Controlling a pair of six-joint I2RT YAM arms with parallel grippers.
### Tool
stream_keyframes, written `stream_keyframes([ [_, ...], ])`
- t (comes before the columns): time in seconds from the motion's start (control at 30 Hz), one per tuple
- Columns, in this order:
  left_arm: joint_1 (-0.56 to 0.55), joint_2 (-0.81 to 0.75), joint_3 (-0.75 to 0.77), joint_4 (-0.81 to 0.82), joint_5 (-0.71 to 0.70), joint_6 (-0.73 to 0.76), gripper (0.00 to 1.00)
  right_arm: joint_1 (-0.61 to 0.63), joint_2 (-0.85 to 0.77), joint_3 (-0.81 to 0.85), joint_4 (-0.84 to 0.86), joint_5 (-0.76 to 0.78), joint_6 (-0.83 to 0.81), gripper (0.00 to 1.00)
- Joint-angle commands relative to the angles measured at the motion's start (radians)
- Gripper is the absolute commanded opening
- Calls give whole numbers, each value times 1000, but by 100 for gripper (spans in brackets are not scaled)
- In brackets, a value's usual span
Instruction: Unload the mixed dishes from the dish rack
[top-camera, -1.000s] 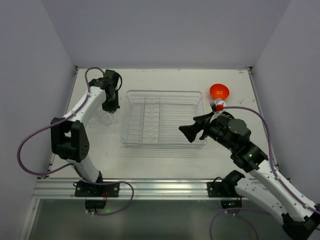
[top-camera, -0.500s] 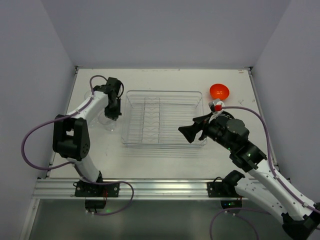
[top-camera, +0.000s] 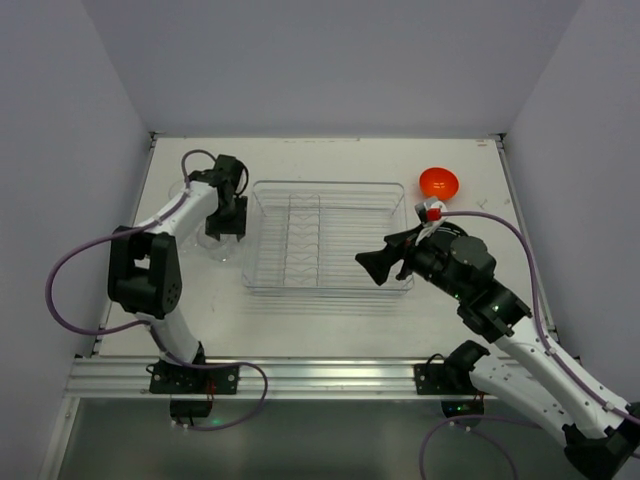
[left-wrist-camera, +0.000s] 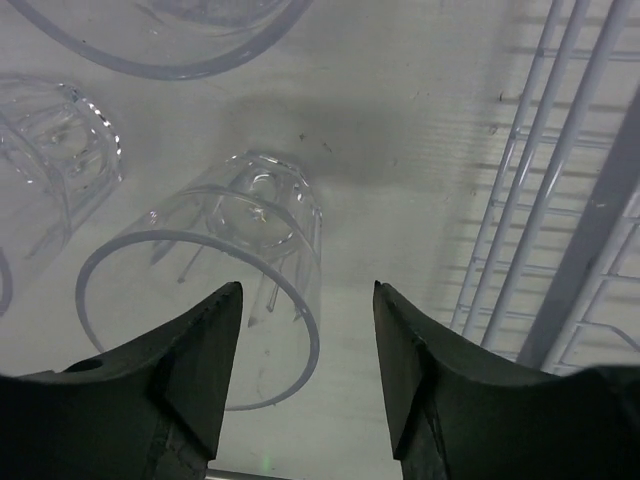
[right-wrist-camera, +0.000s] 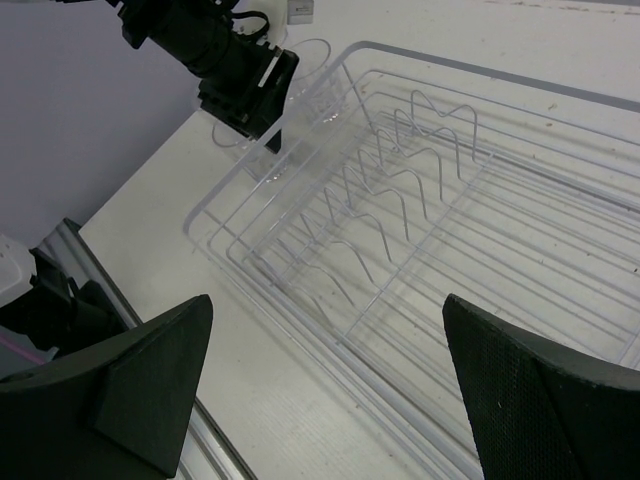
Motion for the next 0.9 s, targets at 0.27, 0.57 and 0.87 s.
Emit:
stream_keyframes([
  [0.27,5,-352,81,9,-22,-3,90,-4,25,-8,55,-44,-11,99],
  [0.57,3,-852,-226,271,-109,28,100,-4,-18,98,-78,102,-26,99],
  [0.87,3,-1225,-419,320,-203,13,100,-4,-78,339,-416,396,-12,99],
])
